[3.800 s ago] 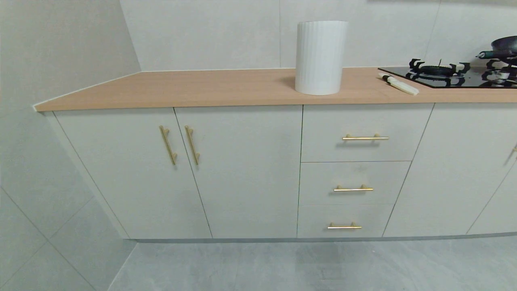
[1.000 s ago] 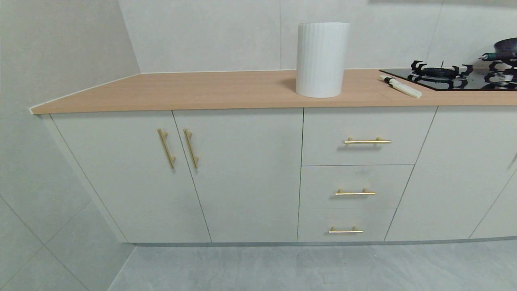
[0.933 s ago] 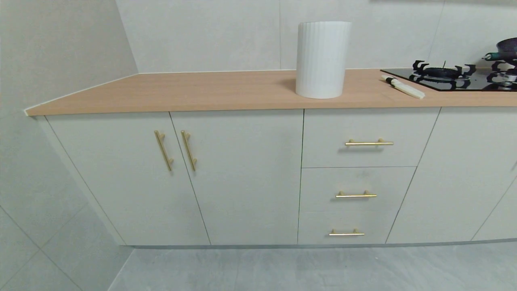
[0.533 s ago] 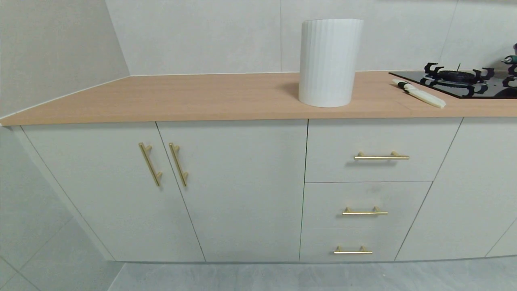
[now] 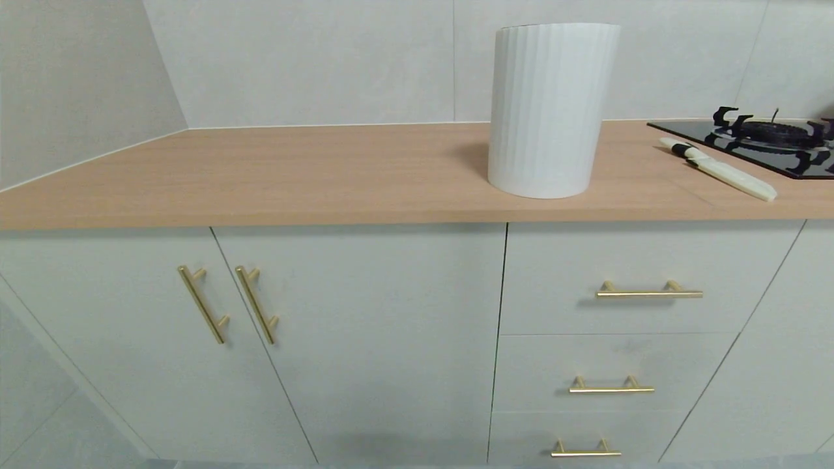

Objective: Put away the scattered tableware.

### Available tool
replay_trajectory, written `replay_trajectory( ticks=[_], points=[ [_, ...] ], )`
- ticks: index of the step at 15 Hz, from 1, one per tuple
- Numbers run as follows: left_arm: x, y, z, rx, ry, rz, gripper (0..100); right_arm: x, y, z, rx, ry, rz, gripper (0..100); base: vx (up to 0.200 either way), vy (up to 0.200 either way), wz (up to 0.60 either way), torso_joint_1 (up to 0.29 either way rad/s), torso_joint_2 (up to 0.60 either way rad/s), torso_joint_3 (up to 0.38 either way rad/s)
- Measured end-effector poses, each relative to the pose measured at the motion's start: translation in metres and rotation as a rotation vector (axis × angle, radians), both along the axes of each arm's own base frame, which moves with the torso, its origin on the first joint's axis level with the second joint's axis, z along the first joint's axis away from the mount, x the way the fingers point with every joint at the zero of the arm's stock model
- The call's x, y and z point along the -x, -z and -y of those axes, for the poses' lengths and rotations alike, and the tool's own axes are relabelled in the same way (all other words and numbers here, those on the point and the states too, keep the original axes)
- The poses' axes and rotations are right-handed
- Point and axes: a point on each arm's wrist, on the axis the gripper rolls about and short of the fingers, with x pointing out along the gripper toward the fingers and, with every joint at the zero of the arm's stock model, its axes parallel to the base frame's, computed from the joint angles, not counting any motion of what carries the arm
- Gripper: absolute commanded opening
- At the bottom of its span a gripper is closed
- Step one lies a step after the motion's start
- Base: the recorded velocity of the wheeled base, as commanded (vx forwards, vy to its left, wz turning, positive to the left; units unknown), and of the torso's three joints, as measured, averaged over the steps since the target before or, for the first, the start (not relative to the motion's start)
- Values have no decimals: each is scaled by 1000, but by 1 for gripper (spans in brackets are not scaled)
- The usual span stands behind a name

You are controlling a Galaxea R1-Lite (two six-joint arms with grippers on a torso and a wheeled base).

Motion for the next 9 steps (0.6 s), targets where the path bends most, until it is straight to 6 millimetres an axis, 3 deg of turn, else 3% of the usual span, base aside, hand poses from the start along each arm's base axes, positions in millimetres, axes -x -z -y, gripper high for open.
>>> replay_trajectory(
  ticks=[3,9],
  points=[
    [0,0,0,0,0,-1,100,0,0,0,0,0,0,100,200,0,0,4,2,2],
    [0,0,0,0,0,0,100,0,0,0,0,0,0,100,0,0,0,0,0,0]
  ],
)
